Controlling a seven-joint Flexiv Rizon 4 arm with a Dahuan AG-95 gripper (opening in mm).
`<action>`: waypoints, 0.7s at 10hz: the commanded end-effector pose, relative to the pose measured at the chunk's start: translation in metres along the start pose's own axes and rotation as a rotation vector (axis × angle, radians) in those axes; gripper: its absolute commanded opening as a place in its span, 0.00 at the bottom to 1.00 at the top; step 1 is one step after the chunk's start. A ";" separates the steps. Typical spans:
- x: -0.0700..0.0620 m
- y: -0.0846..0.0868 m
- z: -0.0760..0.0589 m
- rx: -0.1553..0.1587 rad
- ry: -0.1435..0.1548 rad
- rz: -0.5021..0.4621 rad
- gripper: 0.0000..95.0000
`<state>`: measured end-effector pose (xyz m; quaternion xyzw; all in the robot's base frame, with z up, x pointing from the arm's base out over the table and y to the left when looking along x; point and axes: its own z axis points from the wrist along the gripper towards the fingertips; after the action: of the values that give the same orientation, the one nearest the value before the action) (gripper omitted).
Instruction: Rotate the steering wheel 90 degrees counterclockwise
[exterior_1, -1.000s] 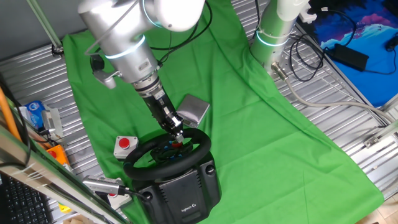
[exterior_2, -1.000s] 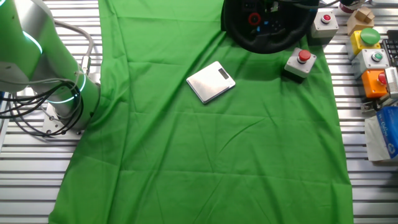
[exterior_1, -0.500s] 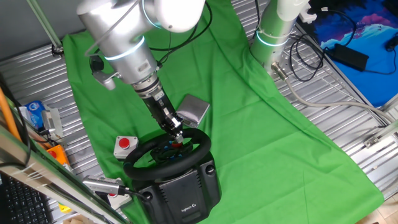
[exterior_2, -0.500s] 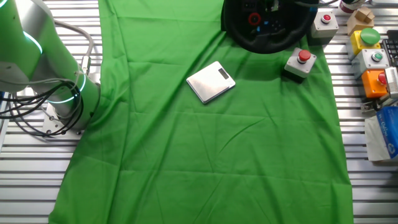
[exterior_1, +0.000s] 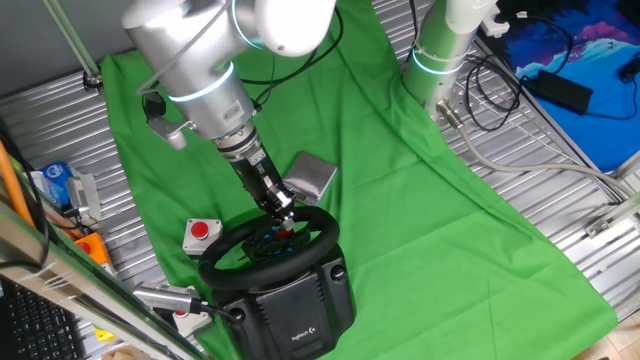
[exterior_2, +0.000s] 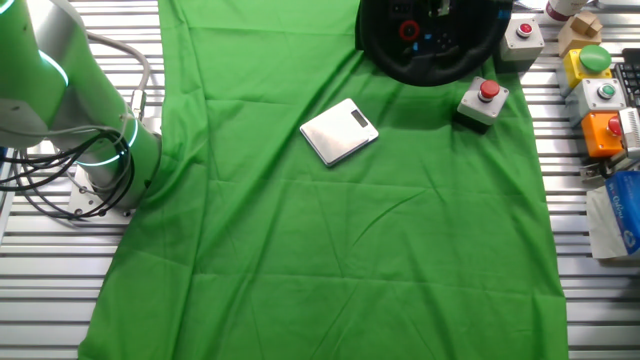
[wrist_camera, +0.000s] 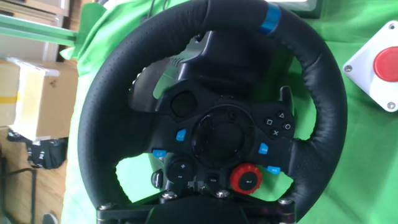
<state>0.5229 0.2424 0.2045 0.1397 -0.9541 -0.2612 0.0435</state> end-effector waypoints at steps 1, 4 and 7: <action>0.001 0.000 -0.001 -0.019 0.006 -0.023 0.00; 0.001 0.000 -0.001 -0.021 0.010 -0.045 0.00; 0.001 0.000 -0.001 -0.021 0.017 -0.053 0.00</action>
<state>0.5225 0.2415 0.2055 0.1662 -0.9470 -0.2712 0.0450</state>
